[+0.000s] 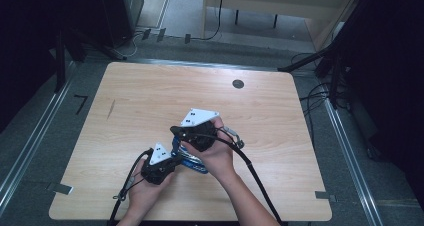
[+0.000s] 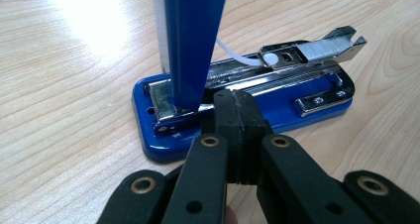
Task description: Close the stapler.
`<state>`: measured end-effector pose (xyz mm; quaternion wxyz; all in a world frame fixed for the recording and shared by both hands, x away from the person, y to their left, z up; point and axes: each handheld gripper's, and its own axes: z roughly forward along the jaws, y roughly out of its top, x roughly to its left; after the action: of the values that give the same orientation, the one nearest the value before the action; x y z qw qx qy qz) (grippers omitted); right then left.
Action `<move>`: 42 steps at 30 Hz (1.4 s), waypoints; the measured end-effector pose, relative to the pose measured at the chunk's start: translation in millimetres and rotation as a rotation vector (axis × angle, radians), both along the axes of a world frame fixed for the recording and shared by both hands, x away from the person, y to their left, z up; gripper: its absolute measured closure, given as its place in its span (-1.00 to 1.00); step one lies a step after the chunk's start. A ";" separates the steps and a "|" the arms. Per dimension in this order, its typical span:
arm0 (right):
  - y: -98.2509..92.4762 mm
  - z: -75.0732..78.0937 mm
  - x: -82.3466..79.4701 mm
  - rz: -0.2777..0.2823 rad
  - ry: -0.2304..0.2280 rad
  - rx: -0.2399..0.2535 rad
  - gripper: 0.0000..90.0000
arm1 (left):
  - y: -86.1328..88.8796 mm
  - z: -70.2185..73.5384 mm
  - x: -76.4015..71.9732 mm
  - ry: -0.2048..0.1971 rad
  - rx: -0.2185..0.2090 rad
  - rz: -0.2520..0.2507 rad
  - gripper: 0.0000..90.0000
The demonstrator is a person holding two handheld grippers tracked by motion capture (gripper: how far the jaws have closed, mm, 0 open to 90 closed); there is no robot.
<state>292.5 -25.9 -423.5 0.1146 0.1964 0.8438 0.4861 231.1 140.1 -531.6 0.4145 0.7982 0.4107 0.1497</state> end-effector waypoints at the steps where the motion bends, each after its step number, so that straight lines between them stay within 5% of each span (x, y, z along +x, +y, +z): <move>1: -1.3 -0.3 -0.6 -0.001 0.001 0.001 1.00 | 0.0 0.0 0.0 0.000 0.001 0.000 1.00; 22: -44.4 -24.4 -18.5 -0.037 0.029 -0.004 1.00 | 0.5 -0.2 -1.1 -0.001 -0.007 -0.002 1.00; 42: -85.4 -63.8 -40.4 -0.081 0.079 -0.032 1.00 | -1.3 0.3 -6.5 -0.023 -0.003 -0.065 1.00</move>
<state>252.1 -111.3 -487.3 0.1038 0.2475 0.8467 0.4593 224.6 138.8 -531.3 0.4253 0.8086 0.3800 0.1447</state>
